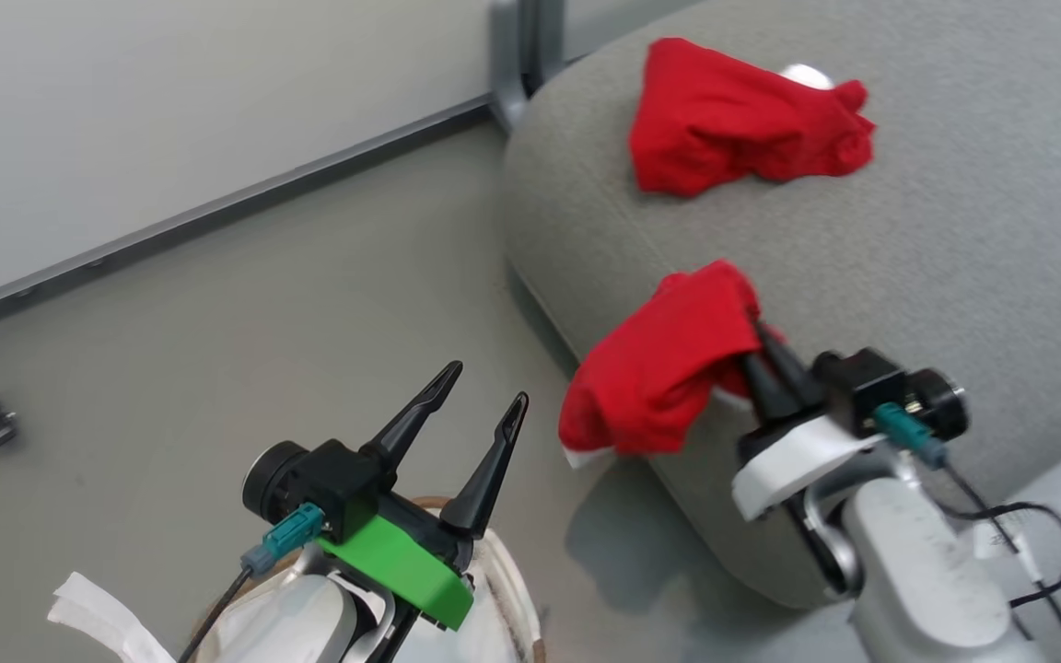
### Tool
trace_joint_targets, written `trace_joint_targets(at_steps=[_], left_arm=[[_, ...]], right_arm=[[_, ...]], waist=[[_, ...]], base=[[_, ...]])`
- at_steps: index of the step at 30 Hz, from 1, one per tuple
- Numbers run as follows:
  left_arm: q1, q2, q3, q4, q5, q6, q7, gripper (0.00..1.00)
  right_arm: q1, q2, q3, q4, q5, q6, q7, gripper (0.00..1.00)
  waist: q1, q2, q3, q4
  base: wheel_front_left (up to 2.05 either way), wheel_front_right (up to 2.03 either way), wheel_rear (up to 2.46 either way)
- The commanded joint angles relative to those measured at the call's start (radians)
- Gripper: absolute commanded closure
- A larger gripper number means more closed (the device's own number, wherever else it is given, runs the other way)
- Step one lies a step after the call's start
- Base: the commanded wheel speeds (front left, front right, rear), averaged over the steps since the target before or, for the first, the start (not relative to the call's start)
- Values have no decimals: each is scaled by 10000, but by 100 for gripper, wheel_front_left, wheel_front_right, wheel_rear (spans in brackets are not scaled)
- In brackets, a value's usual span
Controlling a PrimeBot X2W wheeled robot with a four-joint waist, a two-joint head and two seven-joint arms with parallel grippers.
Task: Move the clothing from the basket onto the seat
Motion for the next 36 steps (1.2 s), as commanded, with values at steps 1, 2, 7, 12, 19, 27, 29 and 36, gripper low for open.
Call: trace_joint_targets(at_steps=[1,2,7,12,19,27,29,36], left_arm=[[38,141,-5,10,43,7,-1,0],[9,193,-39,-9,50,7,0,0],[-213,525,-292,-202,32,7,-1,0],[-426,964,-487,-409,-75,7,-1,0],[-816,1627,-522,-778,-180,7,-1,0],[-1407,2331,-619,-1610,-202,7,-1,0],[-1568,2418,-716,-1712,-210,7,-1,0],[-1736,2611,-492,-1674,-403,7,-1,0]], right_arm=[[-182,-211,-293,-149,-192,-14,-23,100],[-298,-308,-508,-238,-295,-14,-23,100],[-1142,-1095,-1745,-666,-882,-14,-23,100],[-2238,-1689,-2726,-619,-1611,-14,-21,100],[-3853,-1841,-3499,140,-2694,-14,234,100],[-5095,-1383,-5366,119,-4289,-16,1032,100],[-5134,-1273,-5978,-41,-4594,-16,1067,100],[-4422,-903,-7887,-150,-5736,-16,1209,100]], waist=[[0,0,550,-923],[0,0,632,-939],[0,0,1235,-810],[0,0,1926,-466],[0,0,3088,54],[0,0,4475,702],[0,0,4761,947],[0,0,5250,1587]], base=[[0,0,0],[0,0,0],[0,0,0],[0,0,0],[0,0,0],[0,0,0],[0,0,0],[0,0,0]])
